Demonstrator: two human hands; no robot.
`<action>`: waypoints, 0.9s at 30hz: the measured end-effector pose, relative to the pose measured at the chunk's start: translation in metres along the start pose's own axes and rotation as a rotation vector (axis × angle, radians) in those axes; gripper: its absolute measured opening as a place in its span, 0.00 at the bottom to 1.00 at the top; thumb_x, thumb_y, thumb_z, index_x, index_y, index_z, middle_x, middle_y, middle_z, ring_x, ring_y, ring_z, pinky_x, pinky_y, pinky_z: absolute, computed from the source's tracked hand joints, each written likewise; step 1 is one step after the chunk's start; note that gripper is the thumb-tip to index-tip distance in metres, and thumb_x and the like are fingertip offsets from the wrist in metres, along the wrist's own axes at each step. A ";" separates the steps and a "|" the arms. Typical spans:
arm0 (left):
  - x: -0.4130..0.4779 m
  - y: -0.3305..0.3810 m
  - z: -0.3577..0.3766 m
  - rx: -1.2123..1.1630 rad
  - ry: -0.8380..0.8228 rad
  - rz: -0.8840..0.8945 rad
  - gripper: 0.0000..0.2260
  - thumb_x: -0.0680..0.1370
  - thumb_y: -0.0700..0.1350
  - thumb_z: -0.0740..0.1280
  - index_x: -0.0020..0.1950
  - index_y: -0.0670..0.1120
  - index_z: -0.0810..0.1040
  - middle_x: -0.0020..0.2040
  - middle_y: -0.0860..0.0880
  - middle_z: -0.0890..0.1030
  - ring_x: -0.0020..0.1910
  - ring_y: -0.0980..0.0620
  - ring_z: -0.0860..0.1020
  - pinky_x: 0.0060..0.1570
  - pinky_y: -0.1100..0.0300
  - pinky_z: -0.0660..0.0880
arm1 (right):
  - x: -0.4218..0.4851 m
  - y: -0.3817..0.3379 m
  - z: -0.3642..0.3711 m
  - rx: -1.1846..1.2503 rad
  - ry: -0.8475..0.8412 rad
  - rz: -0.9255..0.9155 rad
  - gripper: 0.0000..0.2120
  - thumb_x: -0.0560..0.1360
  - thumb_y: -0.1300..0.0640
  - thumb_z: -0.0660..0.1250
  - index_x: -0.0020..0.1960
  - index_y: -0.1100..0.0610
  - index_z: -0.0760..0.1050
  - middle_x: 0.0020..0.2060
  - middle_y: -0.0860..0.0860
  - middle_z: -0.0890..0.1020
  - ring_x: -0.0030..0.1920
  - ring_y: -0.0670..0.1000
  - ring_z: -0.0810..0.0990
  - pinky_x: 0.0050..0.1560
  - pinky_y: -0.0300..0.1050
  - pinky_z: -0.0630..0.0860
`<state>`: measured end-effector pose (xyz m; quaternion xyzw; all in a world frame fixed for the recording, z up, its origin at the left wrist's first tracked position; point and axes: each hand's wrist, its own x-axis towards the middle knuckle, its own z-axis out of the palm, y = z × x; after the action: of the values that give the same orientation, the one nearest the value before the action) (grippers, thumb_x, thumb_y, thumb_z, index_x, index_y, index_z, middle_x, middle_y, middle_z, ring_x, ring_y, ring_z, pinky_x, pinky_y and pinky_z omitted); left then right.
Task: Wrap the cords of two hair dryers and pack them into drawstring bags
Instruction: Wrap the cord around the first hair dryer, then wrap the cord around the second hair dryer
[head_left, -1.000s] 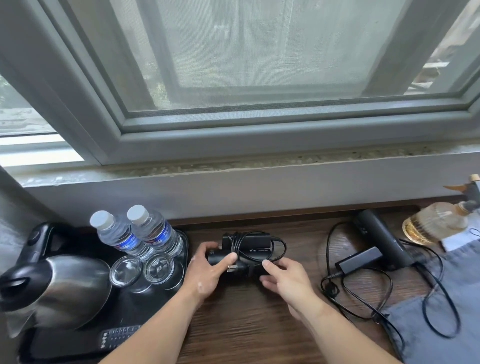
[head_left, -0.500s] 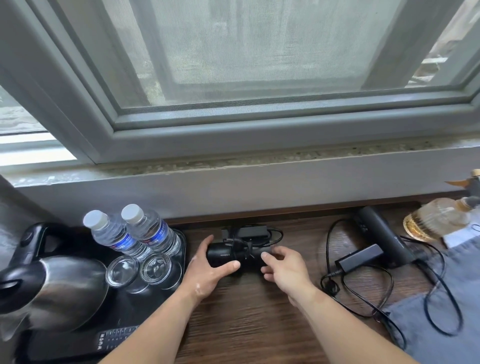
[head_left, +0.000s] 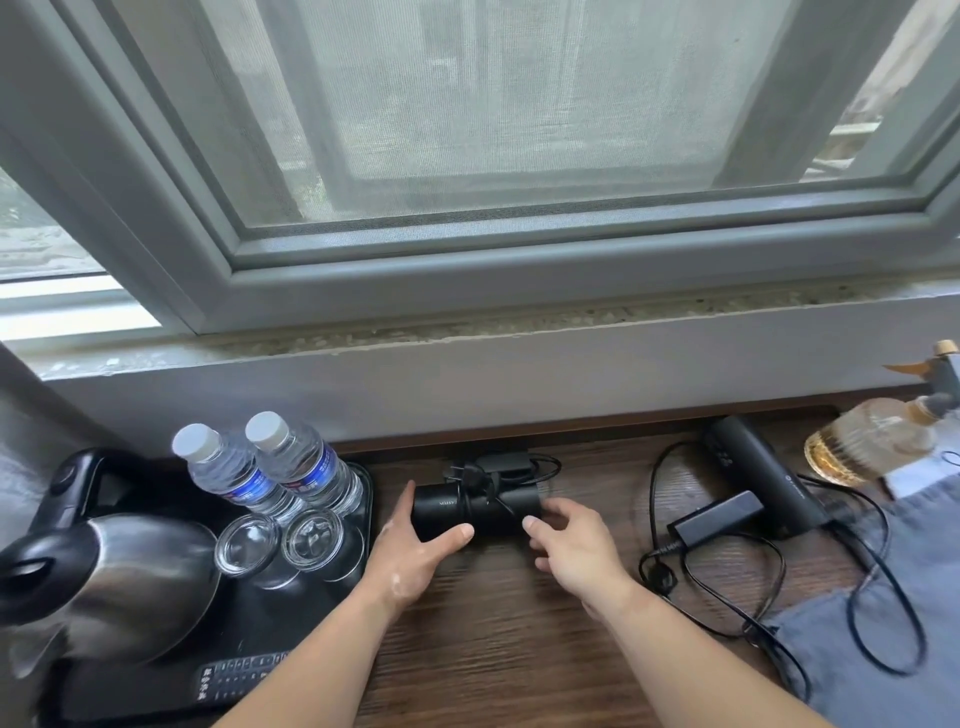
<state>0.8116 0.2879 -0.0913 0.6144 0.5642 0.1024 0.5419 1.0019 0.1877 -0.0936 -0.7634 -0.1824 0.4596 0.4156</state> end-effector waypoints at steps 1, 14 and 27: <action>0.000 -0.001 0.000 -0.001 0.000 0.004 0.59 0.58 0.69 0.76 0.83 0.51 0.54 0.80 0.46 0.65 0.79 0.49 0.63 0.77 0.54 0.61 | 0.000 0.000 0.000 -0.013 -0.002 -0.010 0.18 0.78 0.57 0.71 0.67 0.56 0.76 0.56 0.50 0.82 0.51 0.51 0.84 0.41 0.44 0.84; -0.063 0.028 0.014 0.004 0.043 0.149 0.58 0.57 0.73 0.75 0.82 0.53 0.58 0.79 0.53 0.64 0.79 0.49 0.64 0.78 0.48 0.62 | -0.054 0.036 -0.098 -0.062 0.058 -0.034 0.20 0.77 0.53 0.72 0.68 0.49 0.75 0.59 0.42 0.79 0.46 0.48 0.84 0.45 0.49 0.85; -0.015 0.178 0.219 0.546 -0.292 0.380 0.37 0.74 0.55 0.75 0.79 0.49 0.64 0.75 0.48 0.72 0.73 0.51 0.71 0.73 0.56 0.68 | -0.041 0.094 -0.309 -0.275 0.479 0.102 0.17 0.75 0.53 0.73 0.63 0.53 0.78 0.58 0.50 0.83 0.59 0.52 0.81 0.64 0.47 0.75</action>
<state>1.0713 0.1958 -0.0307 0.8386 0.3631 -0.0420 0.4039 1.2346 -0.0387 -0.0747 -0.9077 -0.1010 0.2573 0.3156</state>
